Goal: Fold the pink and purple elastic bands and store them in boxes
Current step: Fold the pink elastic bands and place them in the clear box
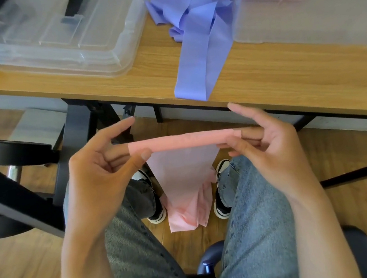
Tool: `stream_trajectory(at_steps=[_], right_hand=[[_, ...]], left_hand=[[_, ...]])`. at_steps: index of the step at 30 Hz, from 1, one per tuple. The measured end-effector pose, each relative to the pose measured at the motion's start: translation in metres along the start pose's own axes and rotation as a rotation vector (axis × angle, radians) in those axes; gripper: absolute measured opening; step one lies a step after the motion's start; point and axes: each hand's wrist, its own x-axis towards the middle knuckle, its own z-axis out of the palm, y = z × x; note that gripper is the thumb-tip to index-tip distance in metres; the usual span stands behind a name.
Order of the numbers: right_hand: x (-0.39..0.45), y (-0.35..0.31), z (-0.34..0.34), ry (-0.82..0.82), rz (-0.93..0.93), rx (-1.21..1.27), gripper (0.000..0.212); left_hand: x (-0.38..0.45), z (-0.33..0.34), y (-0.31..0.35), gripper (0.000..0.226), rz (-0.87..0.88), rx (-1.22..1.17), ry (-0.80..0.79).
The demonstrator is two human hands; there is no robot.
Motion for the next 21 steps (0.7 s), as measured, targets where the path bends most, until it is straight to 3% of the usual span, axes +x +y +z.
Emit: stream_trajectory(at_steps=[5, 9, 18, 21], right_hand=[[0.0011, 0.0051, -0.0046, -0.028, -0.042, -0.219, 0.026], [-0.0022, 0.0019, -0.0032, 0.014, -0.126, -0.246, 0.019], [-0.0051, -0.0037, -0.002, 0.048, -0.094, 0.022, 0.018], [-0.0039, -0.0027, -0.0025, 0.054, -0.098, 0.015, 0.021]], left_hand=[[0.0016, -0.0023, -0.0063, 0.031, -0.001, 0.105, -0.052], [-0.0007, 0.0, -0.0044, 0.024, 0.01, 0.064, -0.054], [-0.0017, 0.0068, 0.0022, 0.016, 0.016, -0.056, -0.008], [-0.003, 0.005, 0.0014, 0.025, 0.005, -0.053, -0.033]])
